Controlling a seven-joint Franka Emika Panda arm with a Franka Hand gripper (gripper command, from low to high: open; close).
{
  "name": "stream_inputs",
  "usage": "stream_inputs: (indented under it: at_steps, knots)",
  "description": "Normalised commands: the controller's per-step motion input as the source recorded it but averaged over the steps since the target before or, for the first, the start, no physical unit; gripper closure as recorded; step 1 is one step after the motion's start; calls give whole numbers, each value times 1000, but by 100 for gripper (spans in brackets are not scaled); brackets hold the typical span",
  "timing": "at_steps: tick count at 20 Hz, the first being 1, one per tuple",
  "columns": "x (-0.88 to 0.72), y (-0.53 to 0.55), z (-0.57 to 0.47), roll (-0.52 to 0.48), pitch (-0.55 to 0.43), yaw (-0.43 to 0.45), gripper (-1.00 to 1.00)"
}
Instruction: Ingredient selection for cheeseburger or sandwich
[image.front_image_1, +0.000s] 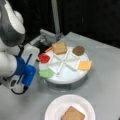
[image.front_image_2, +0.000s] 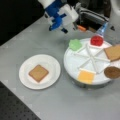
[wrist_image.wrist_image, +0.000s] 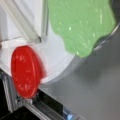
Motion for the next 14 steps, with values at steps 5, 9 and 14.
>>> stream_inputs:
  at_steps: [5, 9, 14]
  knots:
    - [105, -235, -262, 558, -37, 15, -100]
    - [138, -275, -193, 464, -57, 35, -100]
    - [218, -249, -91, 446, -23, 94, -100]
